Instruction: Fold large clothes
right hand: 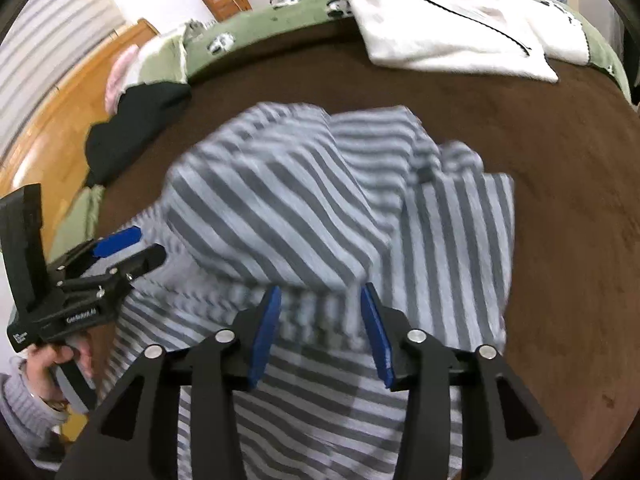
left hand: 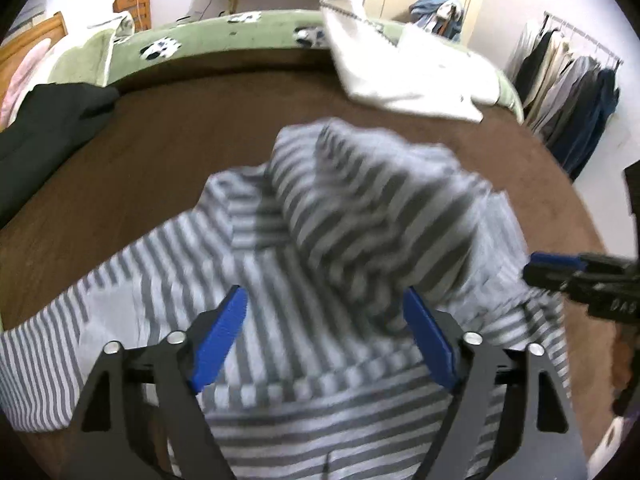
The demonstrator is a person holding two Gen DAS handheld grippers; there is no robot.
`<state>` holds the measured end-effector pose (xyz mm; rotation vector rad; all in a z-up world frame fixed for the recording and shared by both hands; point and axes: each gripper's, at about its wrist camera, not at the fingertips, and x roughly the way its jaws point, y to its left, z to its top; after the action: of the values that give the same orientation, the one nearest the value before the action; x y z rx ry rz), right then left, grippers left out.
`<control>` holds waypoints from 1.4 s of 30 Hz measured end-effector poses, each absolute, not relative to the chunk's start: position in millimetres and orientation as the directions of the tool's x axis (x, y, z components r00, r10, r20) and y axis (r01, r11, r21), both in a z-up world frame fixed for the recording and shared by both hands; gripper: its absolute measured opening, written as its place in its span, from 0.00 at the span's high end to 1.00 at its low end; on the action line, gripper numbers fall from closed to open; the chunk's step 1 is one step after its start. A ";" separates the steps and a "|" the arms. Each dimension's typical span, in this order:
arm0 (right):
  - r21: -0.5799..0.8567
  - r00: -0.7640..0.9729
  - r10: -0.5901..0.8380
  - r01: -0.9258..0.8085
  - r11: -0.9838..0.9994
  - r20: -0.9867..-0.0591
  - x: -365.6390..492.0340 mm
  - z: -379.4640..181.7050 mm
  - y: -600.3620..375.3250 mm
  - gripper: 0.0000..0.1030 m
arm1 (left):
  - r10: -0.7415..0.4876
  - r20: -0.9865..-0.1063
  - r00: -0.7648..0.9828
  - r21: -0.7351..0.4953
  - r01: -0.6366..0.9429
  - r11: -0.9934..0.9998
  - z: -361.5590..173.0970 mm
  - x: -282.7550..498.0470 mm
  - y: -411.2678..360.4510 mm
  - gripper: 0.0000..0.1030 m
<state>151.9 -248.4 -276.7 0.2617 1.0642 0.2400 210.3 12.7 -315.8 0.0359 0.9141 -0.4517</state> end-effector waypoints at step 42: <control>0.380 0.418 0.338 0.019 0.925 -0.843 180.1 -304.4 -264.8 0.93 | -0.516 -0.826 0.229 -0.443 0.303 0.844 -366.4 229.8 -5.5 0.81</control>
<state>180.1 -264.8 -304.4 0.3575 1.1275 0.2053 229.8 -5.5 -366.4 -0.2046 1.2166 -0.5689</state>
